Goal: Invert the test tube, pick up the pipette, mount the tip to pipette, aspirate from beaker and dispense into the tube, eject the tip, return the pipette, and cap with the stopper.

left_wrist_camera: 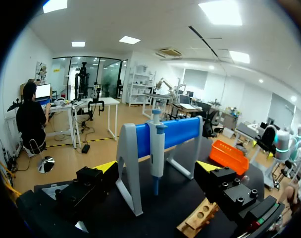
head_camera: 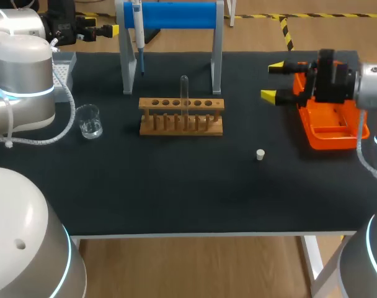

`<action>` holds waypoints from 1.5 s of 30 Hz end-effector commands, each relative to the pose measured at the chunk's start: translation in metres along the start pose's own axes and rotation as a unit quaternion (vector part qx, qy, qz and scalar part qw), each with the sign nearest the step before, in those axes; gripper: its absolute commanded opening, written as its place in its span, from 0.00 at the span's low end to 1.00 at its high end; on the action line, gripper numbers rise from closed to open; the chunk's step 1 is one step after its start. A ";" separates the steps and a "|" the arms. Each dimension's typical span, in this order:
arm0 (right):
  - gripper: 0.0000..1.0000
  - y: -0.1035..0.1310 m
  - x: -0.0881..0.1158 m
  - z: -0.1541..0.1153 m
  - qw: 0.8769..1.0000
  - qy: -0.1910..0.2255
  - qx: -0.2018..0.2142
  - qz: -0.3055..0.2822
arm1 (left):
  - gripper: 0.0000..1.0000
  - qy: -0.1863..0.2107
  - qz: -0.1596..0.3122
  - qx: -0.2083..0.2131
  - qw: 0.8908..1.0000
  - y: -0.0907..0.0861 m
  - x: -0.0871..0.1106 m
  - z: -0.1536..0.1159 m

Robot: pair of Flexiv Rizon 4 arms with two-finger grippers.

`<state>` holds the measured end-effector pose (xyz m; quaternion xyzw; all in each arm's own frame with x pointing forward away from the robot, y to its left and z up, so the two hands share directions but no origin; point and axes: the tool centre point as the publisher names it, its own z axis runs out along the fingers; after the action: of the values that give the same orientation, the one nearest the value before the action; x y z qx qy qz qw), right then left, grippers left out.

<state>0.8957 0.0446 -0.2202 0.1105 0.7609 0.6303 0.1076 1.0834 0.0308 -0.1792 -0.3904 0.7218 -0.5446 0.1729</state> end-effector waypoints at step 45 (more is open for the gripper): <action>1.00 -0.004 0.005 0.001 1.000 -0.008 0.003 -0.009 | 1.00 0.068 0.100 -0.023 0.992 0.081 0.152 -0.082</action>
<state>0.8912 0.0459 -0.2241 0.1082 0.7627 0.6267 0.1177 0.9100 -0.0279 -0.1992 -0.2849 0.7747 -0.5372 0.1735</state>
